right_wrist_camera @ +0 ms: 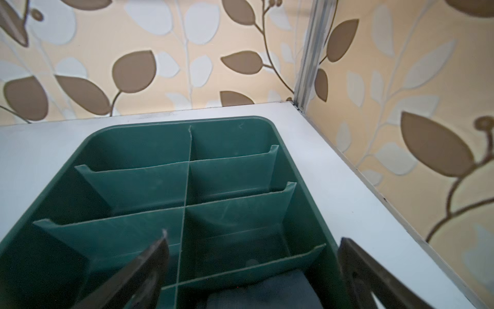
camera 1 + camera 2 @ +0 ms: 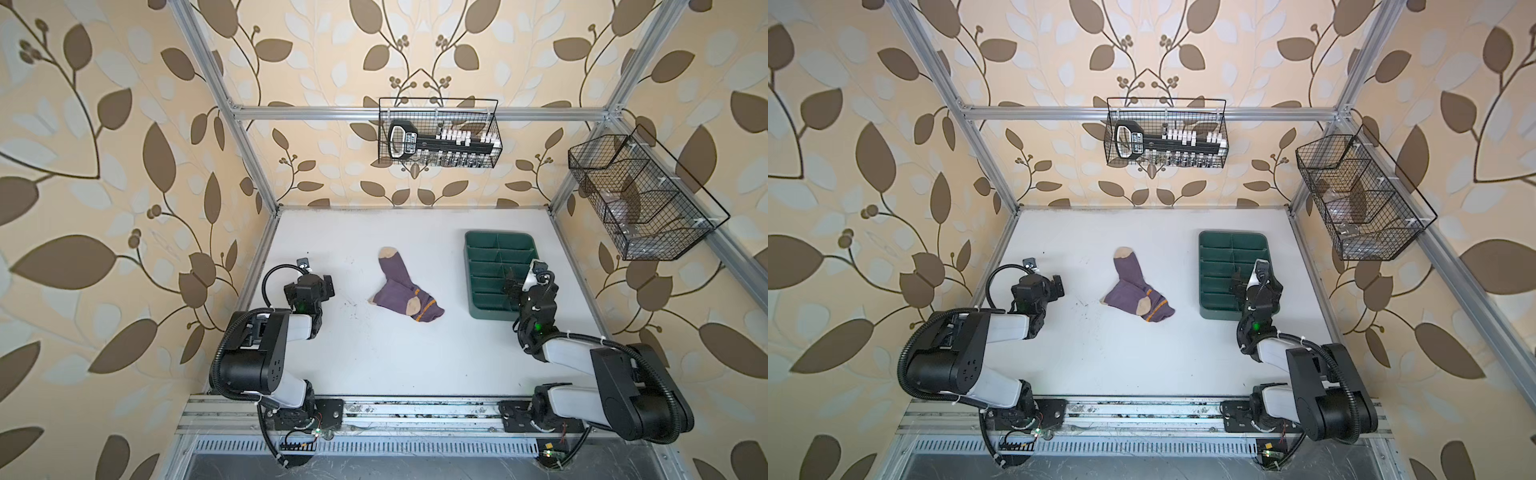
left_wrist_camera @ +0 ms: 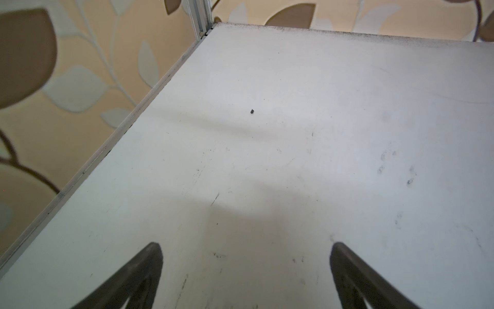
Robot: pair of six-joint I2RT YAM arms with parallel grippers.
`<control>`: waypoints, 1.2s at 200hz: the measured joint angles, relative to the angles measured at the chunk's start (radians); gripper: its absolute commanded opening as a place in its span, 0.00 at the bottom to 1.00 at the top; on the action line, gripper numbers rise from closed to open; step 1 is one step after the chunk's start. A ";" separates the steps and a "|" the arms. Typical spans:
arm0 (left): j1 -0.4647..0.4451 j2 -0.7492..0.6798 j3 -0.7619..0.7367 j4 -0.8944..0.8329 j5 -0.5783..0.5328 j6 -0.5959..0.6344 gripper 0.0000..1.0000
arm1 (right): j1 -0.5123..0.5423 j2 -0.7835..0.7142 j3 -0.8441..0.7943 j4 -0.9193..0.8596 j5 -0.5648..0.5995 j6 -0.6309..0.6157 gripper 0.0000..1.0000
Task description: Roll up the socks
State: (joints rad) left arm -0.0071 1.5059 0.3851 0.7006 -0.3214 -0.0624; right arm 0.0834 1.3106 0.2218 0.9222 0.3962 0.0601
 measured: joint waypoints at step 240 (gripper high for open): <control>-0.007 0.001 0.000 0.009 0.000 0.000 0.99 | -0.012 0.033 -0.058 0.093 -0.064 -0.005 1.00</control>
State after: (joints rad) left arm -0.0139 1.5066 0.3851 0.7094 -0.3218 -0.0620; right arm 0.0715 1.3437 0.1642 1.0157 0.3317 0.0547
